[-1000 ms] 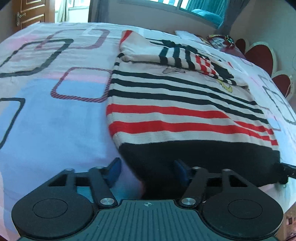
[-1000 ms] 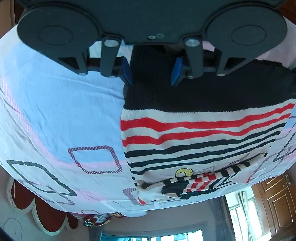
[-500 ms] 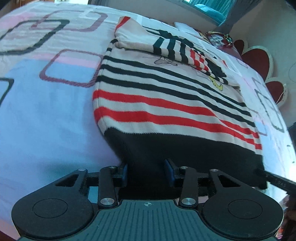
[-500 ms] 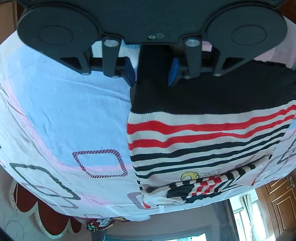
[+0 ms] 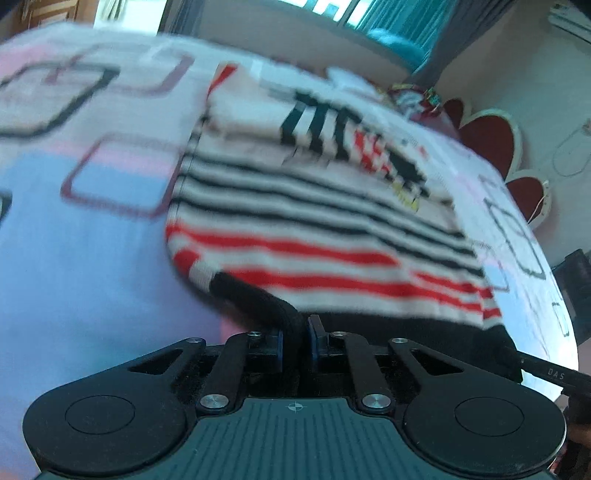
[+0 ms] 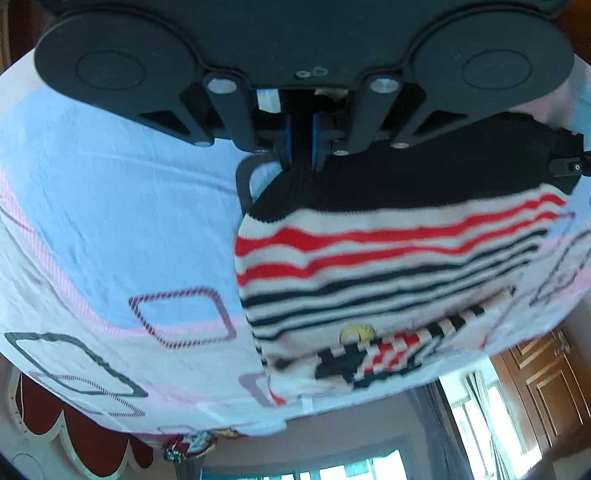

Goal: Fold small clothes
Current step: 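Lift the hem with both grippers and fold it over toward the collar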

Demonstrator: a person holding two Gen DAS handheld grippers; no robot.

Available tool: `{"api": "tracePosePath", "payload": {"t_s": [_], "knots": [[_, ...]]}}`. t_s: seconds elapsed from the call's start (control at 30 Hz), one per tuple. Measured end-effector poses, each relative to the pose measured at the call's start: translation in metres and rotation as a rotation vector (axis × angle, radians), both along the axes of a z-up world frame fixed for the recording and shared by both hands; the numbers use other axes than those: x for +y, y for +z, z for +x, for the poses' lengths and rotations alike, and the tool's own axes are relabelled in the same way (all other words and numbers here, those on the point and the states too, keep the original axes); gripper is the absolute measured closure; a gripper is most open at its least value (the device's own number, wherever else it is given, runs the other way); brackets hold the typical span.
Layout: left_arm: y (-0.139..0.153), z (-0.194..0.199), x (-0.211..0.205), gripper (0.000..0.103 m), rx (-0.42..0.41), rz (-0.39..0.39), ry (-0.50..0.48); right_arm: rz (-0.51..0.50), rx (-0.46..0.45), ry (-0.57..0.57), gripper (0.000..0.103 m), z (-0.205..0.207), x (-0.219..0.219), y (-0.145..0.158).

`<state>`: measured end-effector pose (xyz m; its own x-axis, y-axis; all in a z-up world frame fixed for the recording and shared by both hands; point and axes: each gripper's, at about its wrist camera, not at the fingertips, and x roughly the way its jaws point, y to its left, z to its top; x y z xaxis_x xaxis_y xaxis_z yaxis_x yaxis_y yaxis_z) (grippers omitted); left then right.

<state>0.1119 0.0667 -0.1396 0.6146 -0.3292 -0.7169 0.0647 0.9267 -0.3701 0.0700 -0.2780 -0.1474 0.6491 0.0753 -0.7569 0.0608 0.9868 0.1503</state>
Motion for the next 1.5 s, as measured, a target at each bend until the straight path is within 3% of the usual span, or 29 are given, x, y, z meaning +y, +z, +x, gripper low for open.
{"api": "tracePosePath", "payload": {"t_s": [0.33,0.67,0.8,1.03,1.13,1.23,1.33,1.4,1.47,1.5], "knots": [[0.048,0.061,-0.011,0.092,-0.163,0.010,-0.006,0.090,-0.174,0.020,0.093,0.039,-0.005,0.052],[0.068,0.179,-0.019,0.092,-0.244,0.030,0.112,0.114,-0.256,0.032,0.093,0.159,-0.011,0.069],[0.057,0.240,-0.021,0.092,-0.222,0.018,0.196,0.128,-0.263,0.018,0.093,0.218,-0.017,0.063],[0.036,0.334,-0.026,0.092,-0.194,0.097,0.284,0.150,-0.200,0.012,0.093,0.321,-0.025,0.034],[0.028,0.353,-0.029,0.091,-0.150,0.151,0.229,0.179,-0.172,0.013,0.093,0.352,-0.024,0.019],[0.024,0.355,-0.028,0.091,-0.103,0.167,0.151,0.137,-0.135,0.020,0.092,0.367,-0.020,0.007],[0.015,0.352,-0.024,0.090,-0.040,0.151,0.063,0.168,-0.116,0.033,0.070,0.365,-0.025,0.005],[0.009,0.350,-0.023,0.077,-0.009,0.149,0.034,0.185,-0.107,0.061,0.064,0.362,-0.028,0.008],[0.006,0.346,-0.022,0.008,-0.004,0.134,0.023,0.179,-0.108,0.074,0.058,0.358,-0.032,0.012],[0.006,0.342,-0.023,0.001,-0.026,0.135,0.029,0.180,-0.113,0.076,0.055,0.355,-0.034,0.014]]}}
